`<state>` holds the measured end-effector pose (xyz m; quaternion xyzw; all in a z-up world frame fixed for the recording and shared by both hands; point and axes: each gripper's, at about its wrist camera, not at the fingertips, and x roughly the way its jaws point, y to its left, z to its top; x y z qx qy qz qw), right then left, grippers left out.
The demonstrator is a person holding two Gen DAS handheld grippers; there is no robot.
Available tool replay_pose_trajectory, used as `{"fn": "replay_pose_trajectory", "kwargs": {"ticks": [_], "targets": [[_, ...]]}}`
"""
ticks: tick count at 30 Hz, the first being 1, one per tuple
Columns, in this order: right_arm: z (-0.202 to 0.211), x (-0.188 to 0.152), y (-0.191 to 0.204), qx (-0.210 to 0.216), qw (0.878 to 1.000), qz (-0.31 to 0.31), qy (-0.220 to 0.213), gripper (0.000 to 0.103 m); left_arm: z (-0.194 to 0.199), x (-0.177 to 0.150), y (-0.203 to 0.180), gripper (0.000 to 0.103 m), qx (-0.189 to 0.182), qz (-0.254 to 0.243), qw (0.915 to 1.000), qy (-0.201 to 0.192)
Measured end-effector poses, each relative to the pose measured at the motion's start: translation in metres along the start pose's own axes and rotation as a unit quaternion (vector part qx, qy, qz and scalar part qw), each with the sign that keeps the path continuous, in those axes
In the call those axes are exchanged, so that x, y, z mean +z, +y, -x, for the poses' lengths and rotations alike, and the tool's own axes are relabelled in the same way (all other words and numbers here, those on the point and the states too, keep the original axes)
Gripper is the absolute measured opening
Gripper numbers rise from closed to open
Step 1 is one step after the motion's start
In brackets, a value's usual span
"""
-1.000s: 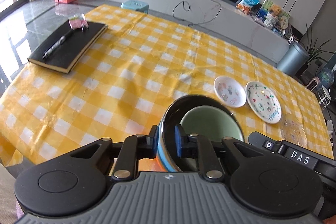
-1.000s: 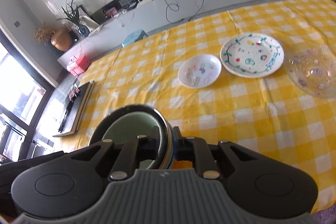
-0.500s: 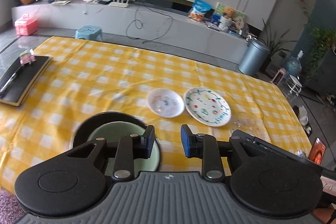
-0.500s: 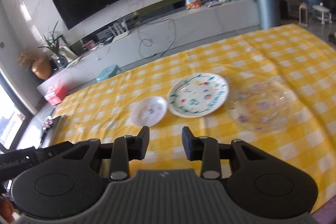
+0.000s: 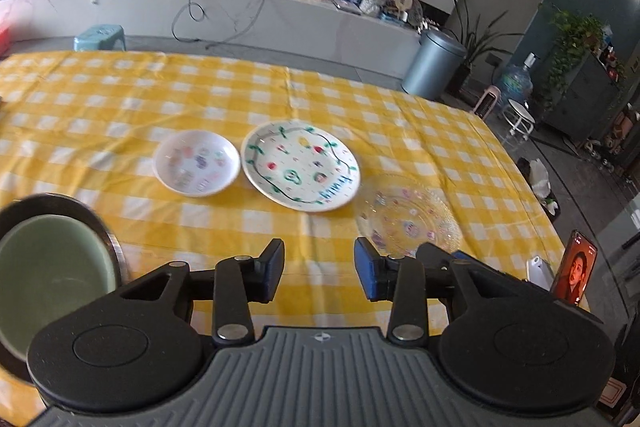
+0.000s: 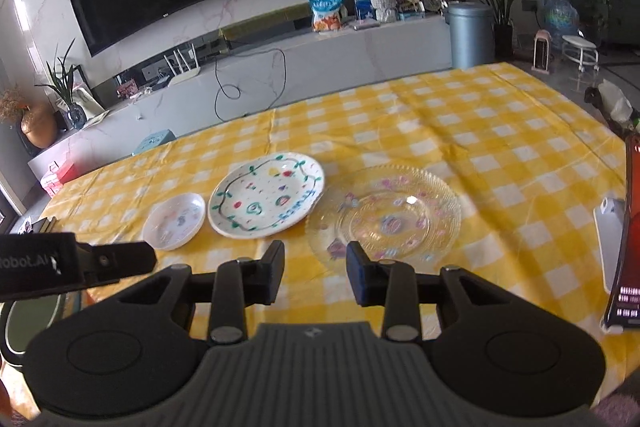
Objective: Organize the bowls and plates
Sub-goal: 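Move both grippers to the rim of the clear glass plate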
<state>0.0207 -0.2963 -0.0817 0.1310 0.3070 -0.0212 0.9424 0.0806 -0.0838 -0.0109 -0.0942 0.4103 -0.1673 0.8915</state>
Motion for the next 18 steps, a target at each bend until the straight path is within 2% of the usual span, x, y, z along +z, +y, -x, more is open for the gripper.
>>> {"fn": "replay_pose_trajectory", "kwargs": {"ticks": [3,13,16,18], "targets": [[-0.011,0.004,-0.013,-0.004,1.000,-0.008,0.008,0.034,-0.016,0.001,-0.005,0.053,-0.004,0.002,0.9999,0.010],[-0.055,0.012,-0.063,-0.030,0.997,-0.057,0.048,0.035,-0.070,0.006,-0.018,0.054,-0.021,0.003,0.9992,0.035],[-0.064,0.015,-0.074,-0.037,0.996,-0.064,0.048,0.033,-0.087,0.009,-0.019,0.054,-0.029,0.007,0.9989,0.037],[-0.071,0.018,-0.079,-0.039,0.996,-0.068,0.046,0.027,-0.098,0.011,-0.020,0.054,-0.030,0.009,0.9987,0.040]]}}
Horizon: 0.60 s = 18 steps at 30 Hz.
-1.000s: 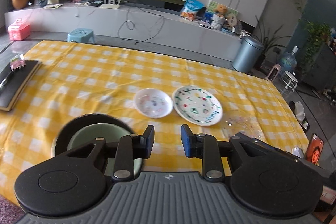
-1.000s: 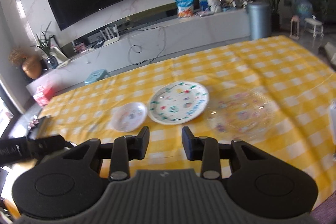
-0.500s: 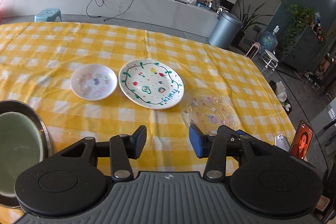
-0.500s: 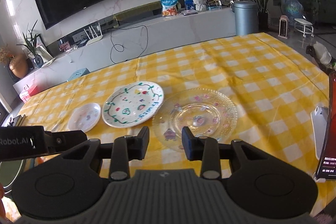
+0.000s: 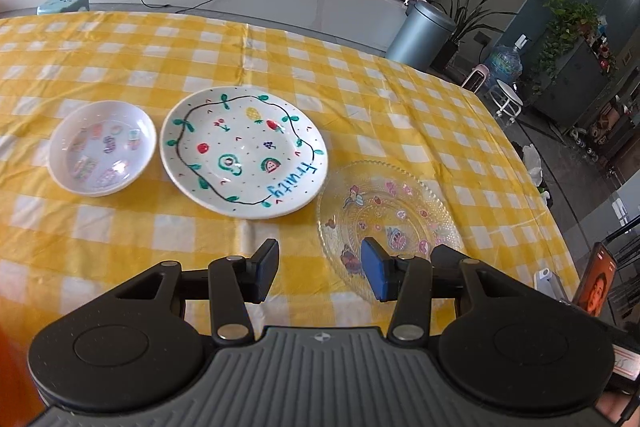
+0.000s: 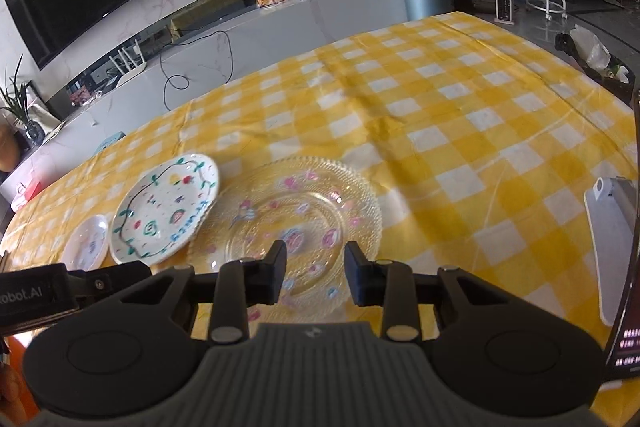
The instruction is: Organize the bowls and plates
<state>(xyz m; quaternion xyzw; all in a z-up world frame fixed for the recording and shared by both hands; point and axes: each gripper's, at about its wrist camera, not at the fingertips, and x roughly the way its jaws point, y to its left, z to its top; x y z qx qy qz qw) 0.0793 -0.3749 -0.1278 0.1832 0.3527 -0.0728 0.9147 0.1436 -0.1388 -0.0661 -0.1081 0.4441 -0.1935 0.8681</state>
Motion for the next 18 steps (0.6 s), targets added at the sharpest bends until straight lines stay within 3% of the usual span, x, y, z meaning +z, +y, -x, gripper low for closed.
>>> {"fn": "replay_pose_trajectory", "kwargs": {"ticks": [10,18], "targets": [[-0.021,0.018,-0.024,-0.009,0.999,-0.037,-0.011,0.013,-0.036,0.004,0.000,0.050,-0.003,-0.007,0.9998,0.016],[-0.018,0.023,-0.028,-0.019,0.998,-0.046,-0.029,0.015,-0.050,0.006,-0.005,0.043,-0.008,-0.010,0.9997,0.022]]}}
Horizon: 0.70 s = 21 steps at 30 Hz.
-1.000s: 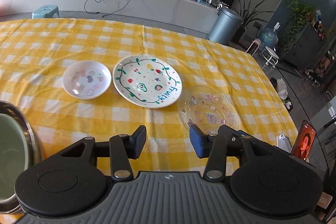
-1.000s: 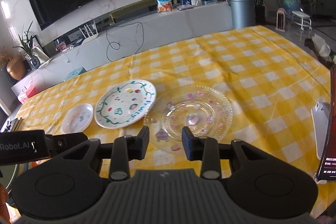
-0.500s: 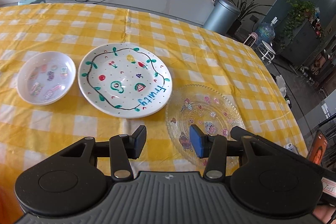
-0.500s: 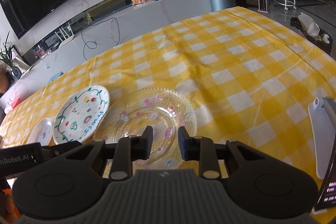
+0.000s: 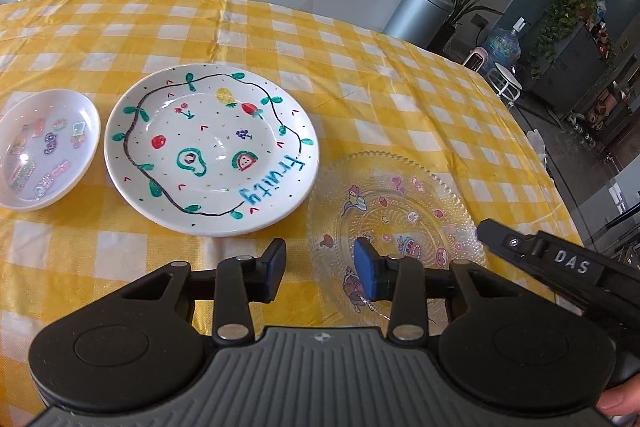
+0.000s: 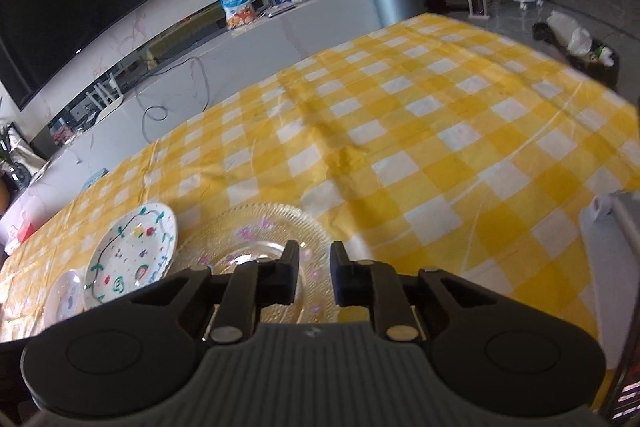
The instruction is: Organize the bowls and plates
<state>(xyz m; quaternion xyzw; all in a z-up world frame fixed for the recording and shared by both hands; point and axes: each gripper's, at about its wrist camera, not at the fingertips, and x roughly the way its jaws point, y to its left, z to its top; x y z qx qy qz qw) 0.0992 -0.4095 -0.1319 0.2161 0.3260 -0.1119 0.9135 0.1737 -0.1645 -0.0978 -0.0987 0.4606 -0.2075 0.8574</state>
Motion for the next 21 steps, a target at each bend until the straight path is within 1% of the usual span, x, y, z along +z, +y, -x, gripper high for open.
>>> {"fn": "replay_pose_trajectory", "kwargs": {"ticks": [2,5,7,10,11,17,21], "targets": [[0.001,0.003,-0.002,-0.003,1.000,0.004,-0.008,0.015,-0.001,0.000,-0.001,0.041,-0.001,-0.004,1.0000,-0.004],[-0.007,0.003,-0.007,-0.012,1.000,0.001,0.005,0.015,-0.002,0.000,-0.003,0.035,-0.002,-0.005,1.0000,-0.004],[-0.011,0.001,-0.010,-0.011,1.000,-0.007,0.013,0.015,-0.004,0.001,-0.004,0.030,-0.005,-0.007,1.0000,-0.001],[-0.016,-0.002,-0.012,-0.006,1.000,-0.015,0.025,0.011,-0.005,0.001,-0.007,0.023,0.004,-0.015,0.9999,-0.003],[-0.017,-0.003,-0.012,-0.002,0.999,-0.018,0.026,0.009,-0.005,0.001,-0.007,0.020,0.008,-0.018,0.9998,-0.004],[-0.016,-0.005,-0.007,-0.009,1.000,-0.013,0.025,0.008,-0.005,0.002,-0.006,0.017,0.010,-0.022,0.9997,-0.003],[-0.011,-0.007,-0.005,-0.011,0.999,-0.015,0.027,0.006,0.005,0.000,-0.005,0.017,0.009,-0.023,0.9997,-0.010]]}}
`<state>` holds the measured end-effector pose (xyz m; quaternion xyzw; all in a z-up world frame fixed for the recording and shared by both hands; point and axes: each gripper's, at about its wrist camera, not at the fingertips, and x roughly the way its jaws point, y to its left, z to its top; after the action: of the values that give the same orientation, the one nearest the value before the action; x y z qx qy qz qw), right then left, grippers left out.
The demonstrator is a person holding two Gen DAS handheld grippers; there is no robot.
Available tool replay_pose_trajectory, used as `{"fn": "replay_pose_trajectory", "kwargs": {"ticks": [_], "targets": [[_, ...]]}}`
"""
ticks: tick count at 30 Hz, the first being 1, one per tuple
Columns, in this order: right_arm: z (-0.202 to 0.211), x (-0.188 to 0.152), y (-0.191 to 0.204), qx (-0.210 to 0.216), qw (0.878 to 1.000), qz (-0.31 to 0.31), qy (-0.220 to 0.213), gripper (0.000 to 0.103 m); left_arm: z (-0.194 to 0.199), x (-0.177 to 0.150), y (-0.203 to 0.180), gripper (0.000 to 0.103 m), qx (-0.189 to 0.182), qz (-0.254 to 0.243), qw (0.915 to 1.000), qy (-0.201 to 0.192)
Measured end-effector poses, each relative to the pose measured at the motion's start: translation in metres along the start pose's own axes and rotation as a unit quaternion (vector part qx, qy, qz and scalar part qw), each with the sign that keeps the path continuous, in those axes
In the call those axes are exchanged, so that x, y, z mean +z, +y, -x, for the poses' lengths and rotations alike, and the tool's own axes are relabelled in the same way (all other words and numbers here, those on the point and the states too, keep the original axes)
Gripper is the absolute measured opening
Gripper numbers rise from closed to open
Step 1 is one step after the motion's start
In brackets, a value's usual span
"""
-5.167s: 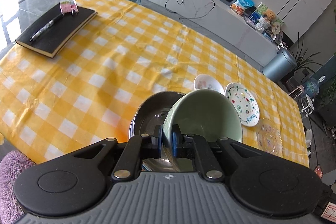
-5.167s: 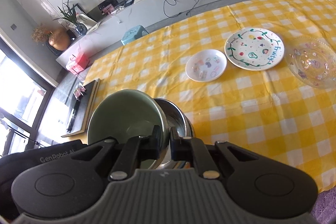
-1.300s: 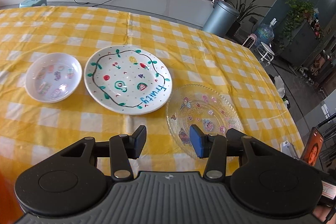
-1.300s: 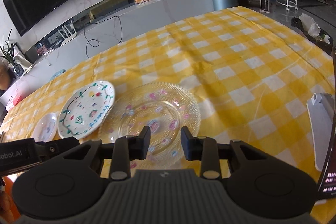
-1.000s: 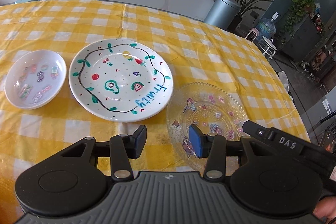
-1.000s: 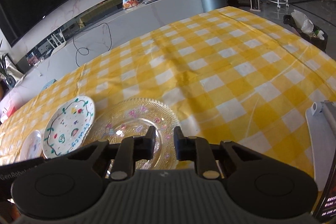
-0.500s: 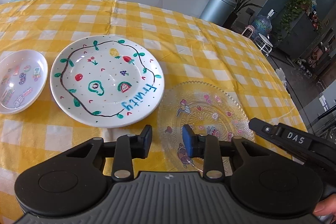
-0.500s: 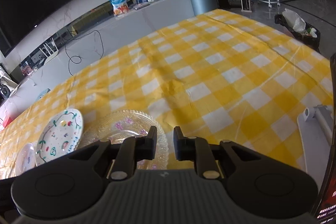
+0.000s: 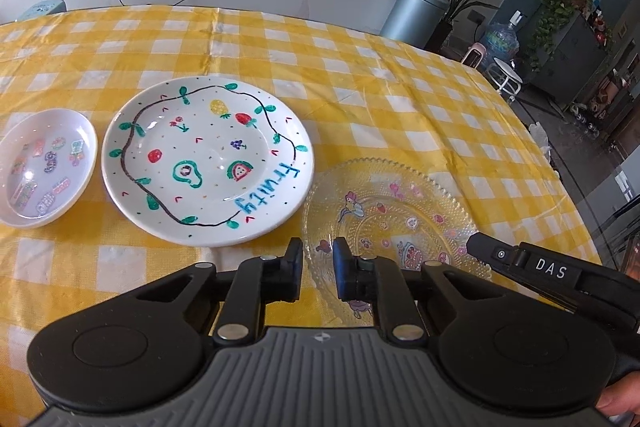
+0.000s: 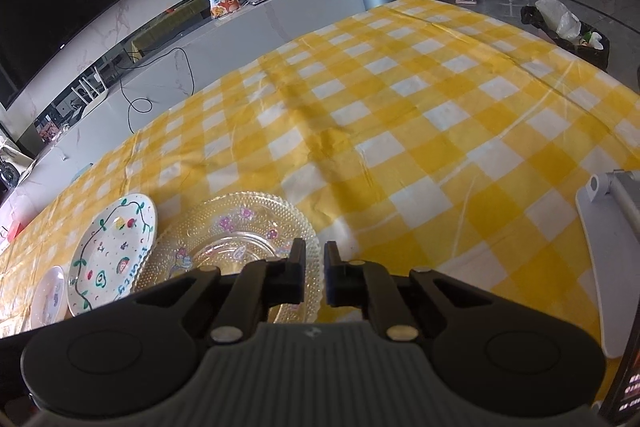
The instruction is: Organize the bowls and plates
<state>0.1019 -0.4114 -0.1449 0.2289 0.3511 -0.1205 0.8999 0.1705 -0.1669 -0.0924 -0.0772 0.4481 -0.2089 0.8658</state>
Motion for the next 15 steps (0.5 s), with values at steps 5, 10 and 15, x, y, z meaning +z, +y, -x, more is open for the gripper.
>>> {"fn": "replay_pose_trajectory", "kwargs": {"ticks": [5,10,15], "targets": [[0.010,-0.005,0.002,0.013,1.000,-0.012,0.008,0.004,0.021,-0.005,0.008,0.017,0.002,0.012,0.9999,-0.007],[0.025,-0.021,0.014,0.027,0.999,-0.009,0.020,0.004,0.045,-0.018,0.019,0.017,0.013,0.022,0.9996,-0.010],[0.040,-0.039,0.028,0.049,0.998,-0.007,0.035,0.004,0.072,-0.032,0.034,0.017,0.026,0.032,0.9990,-0.017]]}}
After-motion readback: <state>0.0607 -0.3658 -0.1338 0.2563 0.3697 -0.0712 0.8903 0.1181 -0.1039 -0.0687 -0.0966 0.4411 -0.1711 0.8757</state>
